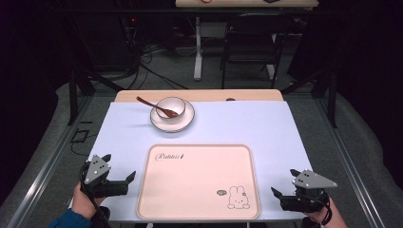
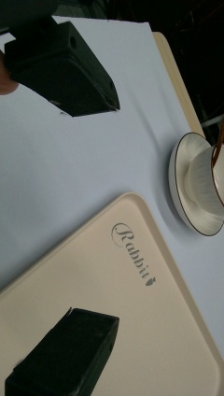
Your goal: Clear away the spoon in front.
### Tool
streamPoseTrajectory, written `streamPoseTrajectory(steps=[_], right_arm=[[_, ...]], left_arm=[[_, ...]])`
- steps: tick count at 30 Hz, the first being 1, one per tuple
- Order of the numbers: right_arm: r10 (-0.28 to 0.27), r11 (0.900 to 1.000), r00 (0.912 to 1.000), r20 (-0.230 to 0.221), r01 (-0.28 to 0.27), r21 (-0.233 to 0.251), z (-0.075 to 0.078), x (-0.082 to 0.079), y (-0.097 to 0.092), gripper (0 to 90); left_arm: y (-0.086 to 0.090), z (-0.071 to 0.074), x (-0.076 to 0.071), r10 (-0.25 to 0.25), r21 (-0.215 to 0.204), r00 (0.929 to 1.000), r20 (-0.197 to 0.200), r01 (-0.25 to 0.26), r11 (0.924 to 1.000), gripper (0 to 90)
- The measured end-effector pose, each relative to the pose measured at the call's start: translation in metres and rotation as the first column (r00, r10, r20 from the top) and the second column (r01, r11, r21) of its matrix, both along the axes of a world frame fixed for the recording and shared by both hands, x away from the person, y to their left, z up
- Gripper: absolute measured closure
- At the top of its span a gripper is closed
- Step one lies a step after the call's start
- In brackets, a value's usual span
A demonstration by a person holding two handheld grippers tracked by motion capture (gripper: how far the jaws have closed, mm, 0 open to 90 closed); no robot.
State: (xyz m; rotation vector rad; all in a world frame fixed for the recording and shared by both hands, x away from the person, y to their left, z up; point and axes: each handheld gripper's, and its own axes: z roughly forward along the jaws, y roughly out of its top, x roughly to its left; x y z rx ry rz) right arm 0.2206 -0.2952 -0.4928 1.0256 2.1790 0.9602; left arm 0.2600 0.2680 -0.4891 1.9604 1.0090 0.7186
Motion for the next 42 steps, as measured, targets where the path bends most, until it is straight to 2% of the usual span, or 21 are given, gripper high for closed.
streamPoseTrajectory(steps=[7, 14, 29, 32, 36, 42], right_arm=[[0.001, 1.0000, 1.0000, -0.002, -0.001, -0.002, 0.000, 0.001, 0.000, 14.2], [-0.004, 1.0000, 1.0000, -0.003, 0.004, -0.004, -0.001, 0.001, 0.000, 14.1], [0.002, 1.0000, 1.0000, -0.007, -0.003, -0.009, 0.000, 0.003, 0.002, 14.2], [0.004, 1.0000, 1.0000, -0.005, -0.004, -0.005, -0.001, 0.003, 0.001, 14.2], [0.003, 1.0000, 1.0000, -0.008, -0.003, -0.006, -0.001, 0.004, 0.001, 14.2], [0.002, 1.0000, 0.9999, -0.011, -0.002, -0.005, -0.001, 0.004, 0.002, 14.2]], left_arm=[[-0.001, 0.000, 0.001, -0.007, 0.015, 0.9999, -0.010, 0.007, 0.9999, 1.2], [-0.003, 0.000, 0.002, 0.016, 0.020, 0.9999, -0.006, -0.016, 0.9997, 1.7], [0.000, 0.000, 0.001, 0.051, 0.003, 0.9984, 0.025, -0.051, 0.9987, 0.8], [-0.004, 0.001, 0.005, 0.073, -0.016, 0.9971, 0.022, -0.073, 0.9972, 0.4], [-0.007, 0.002, 0.007, 0.085, -0.004, 0.9952, 0.048, -0.085, 0.9964, 0.4], [-0.008, 0.003, 0.017, 0.098, -0.036, 0.9937, 0.053, -0.096, 0.9947, 0.4]])
